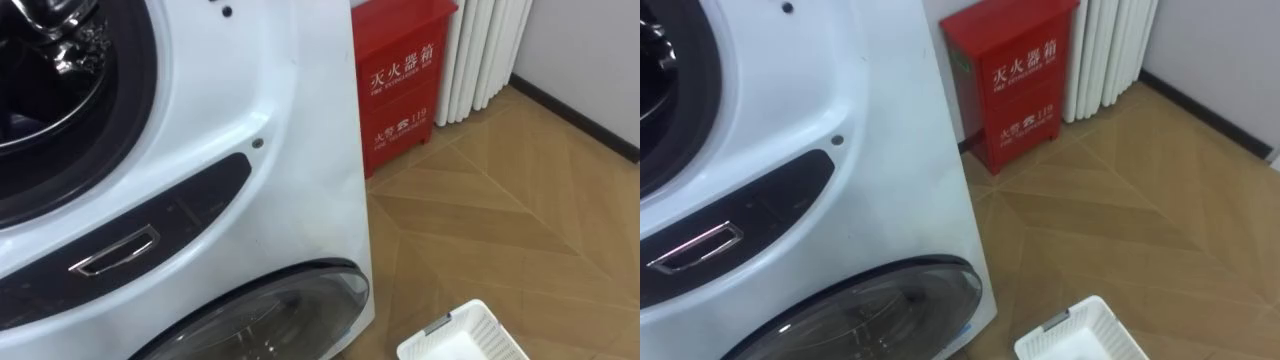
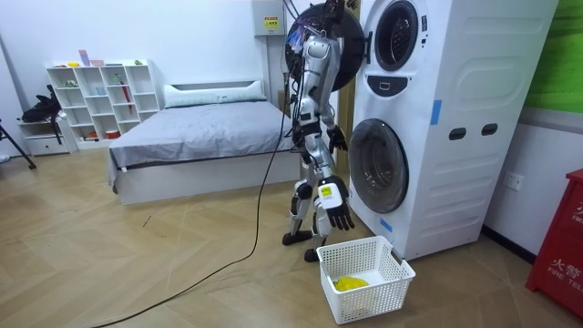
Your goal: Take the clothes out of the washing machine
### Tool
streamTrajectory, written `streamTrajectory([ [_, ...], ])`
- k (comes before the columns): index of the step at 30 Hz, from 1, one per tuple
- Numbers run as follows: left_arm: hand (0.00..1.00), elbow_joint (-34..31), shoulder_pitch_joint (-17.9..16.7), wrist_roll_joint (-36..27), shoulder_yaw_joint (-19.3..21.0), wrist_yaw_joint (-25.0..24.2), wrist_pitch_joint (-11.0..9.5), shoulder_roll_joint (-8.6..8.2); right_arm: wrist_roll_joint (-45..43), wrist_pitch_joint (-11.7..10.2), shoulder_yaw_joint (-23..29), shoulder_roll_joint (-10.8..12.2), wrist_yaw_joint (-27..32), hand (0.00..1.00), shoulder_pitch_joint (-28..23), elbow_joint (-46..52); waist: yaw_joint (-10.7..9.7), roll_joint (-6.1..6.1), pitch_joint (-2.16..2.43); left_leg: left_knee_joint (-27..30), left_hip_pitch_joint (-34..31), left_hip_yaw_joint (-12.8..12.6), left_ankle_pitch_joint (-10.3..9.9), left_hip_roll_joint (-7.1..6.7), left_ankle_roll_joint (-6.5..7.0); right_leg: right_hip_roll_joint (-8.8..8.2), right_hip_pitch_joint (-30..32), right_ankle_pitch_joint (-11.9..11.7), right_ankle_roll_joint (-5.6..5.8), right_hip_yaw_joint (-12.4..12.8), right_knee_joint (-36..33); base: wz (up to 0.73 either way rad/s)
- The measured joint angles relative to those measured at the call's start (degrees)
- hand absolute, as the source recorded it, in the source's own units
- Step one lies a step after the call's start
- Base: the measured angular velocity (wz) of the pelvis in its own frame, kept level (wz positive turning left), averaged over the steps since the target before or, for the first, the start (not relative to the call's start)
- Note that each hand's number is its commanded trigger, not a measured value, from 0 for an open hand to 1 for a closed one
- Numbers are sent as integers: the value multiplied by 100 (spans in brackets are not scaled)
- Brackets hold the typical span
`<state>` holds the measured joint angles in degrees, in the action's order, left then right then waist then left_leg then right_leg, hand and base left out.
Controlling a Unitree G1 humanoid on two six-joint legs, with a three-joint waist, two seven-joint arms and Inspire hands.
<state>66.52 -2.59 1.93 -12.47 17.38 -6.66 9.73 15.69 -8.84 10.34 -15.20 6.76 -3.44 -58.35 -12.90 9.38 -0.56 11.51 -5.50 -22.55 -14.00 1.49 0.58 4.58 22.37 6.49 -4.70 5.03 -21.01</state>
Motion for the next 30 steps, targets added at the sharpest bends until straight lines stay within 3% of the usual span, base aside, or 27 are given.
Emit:
streamTrajectory([
  [5,0,-24,-118,62,269,-3,6,4,-27,4,0,12,-78,0,-248,-48,69,-126,-16,-40,238,105,2,-5,-3,-17,-250,56,1,-74,25,9],
  [7,0,-53,-279,114,562,-2,9,3,-23,16,34,37,-201,0,-371,-200,86,-236,0,-134,449,140,10,11,-16,-18,-484,102,-15,-174,80,18],
  [11,0,-52,-423,154,605,-6,30,6,-16,33,-10,117,-364,0,-485,-566,105,-366,37,-180,655,337,12,75,-20,-36,-854,103,-15,-404,308,33],
  [13,0,-46,-511,154,603,-13,72,7,79,170,-32,251,-457,0,-518,-888,222,-514,34,-220,863,465,20,85,-35,-12,-1121,84,-19,-437,451,24],
  [16,0,-102,-596,223,611,-56,198,-7,76,371,-198,373,-640,0,-571,-931,353,-652,62,-218,946,600,23,113,-39,-38,-1381,29,-23,-629,674,19],
  [19,0,-140,-599,278,681,-74,298,-64,80,477,-254,496,-844,0,-489,-1030,505,-754,54,-239,1026,738,23,105,-39,-50,-1506,10,-3,-681,756,26],
  [22,0,-139,-634,270,683,-72,382,-100,216,586,-534,604,-1005,0,-418,-1100,607,-846,21,-257,1124,923,23,104,-38,-68,-1722,-7,19,-801,896,24],
  [27,0,-251,-745,282,831,-49,511,-90,221,774,-690,714,-1206,0,-396,-1102,733,-969,34,-276,1173,1201,23,98,-37,-104,-1928,-3,29,-1031,1043,29],
  [30,0,-250,-804,336,1031,-46,574,-91,125,774,-802,706,-1270,0,-396,-1092,878,-1004,24,-282,1206,1213,23,99,-37,-107,-1967,-2,29,-1052,1060,5],
])
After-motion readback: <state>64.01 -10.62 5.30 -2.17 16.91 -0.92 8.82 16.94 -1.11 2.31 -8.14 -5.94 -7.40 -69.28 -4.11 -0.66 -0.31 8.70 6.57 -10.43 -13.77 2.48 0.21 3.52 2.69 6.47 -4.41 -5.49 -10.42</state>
